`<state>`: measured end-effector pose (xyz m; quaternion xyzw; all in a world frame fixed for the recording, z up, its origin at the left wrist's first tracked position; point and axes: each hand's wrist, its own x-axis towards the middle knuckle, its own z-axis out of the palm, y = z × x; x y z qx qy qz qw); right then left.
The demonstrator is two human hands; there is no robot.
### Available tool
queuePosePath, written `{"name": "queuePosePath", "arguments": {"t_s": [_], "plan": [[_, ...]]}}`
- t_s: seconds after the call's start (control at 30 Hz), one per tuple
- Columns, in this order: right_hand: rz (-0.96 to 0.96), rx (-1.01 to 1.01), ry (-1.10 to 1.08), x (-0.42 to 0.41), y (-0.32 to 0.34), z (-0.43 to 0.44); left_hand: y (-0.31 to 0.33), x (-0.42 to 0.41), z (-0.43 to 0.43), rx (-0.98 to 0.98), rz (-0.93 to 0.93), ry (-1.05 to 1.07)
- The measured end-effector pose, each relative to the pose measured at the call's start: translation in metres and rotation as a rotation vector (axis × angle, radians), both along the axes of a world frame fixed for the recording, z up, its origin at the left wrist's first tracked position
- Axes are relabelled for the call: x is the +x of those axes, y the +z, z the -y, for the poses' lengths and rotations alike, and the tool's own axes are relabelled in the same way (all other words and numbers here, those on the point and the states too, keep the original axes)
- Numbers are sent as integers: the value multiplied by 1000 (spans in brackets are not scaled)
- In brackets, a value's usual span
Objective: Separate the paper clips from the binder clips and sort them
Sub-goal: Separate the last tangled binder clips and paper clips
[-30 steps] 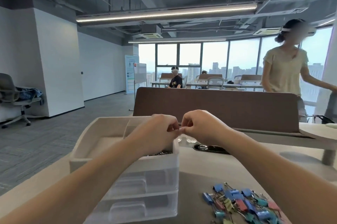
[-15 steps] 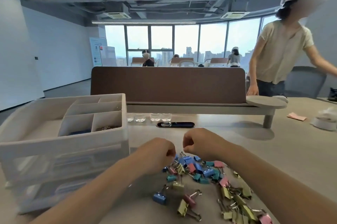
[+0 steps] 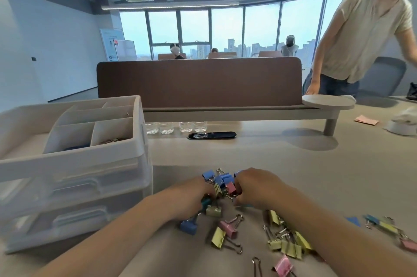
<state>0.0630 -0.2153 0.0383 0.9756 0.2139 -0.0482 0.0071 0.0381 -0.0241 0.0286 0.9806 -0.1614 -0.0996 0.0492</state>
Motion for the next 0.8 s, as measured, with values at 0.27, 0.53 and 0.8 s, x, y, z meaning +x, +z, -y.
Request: {"name": "queuePosePath", "arguments": {"t_s": [0.27, 0.53, 0.8], "plan": [[-19, 62, -45, -2, -9, -2, -5, 1, 1, -3, 15, 7], [-15, 306, -89, 0, 9, 20, 14, -9, 6, -192, 162, 46], [-62, 504, -151, -2, 14, 60, 14, 0, 50, -270, 81, 14]]}}
